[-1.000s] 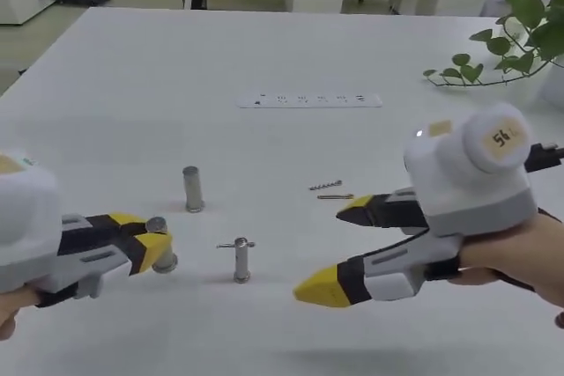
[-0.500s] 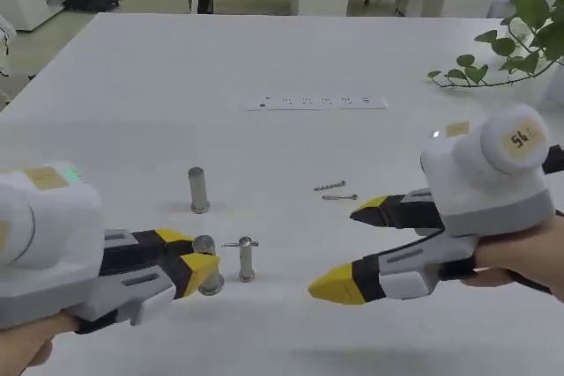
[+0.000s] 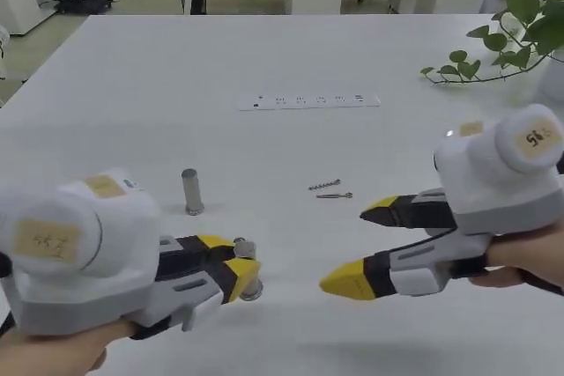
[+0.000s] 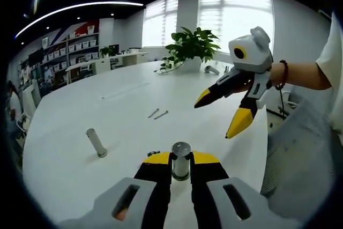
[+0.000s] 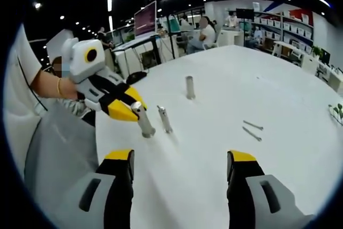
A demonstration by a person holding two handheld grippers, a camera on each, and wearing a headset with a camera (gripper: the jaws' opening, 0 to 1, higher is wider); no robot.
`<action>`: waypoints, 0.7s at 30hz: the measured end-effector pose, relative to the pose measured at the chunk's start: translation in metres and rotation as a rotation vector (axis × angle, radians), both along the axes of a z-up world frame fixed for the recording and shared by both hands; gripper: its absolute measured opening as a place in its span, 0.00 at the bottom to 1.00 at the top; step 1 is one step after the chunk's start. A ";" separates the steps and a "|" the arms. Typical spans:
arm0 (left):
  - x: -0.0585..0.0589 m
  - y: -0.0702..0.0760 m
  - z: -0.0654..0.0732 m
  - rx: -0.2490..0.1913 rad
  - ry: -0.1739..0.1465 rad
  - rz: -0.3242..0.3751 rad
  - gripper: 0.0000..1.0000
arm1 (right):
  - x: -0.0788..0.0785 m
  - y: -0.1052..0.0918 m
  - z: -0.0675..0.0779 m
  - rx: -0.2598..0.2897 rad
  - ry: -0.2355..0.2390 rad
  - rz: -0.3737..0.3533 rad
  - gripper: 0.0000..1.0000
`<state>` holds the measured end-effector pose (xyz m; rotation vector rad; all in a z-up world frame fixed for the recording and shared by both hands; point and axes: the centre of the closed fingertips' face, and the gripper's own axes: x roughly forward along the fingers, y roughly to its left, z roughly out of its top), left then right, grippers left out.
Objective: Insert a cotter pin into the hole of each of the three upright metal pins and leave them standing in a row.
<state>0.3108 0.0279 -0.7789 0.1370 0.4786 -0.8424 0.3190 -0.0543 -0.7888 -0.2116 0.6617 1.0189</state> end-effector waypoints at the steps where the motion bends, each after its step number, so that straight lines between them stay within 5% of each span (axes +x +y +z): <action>1: 0.001 -0.003 -0.001 0.002 0.002 0.000 0.11 | 0.001 -0.001 0.000 0.000 0.001 -0.003 0.72; 21: 0.017 -0.041 -0.021 0.016 0.013 0.041 0.11 | 0.009 -0.020 -0.007 -0.005 0.001 -0.047 0.69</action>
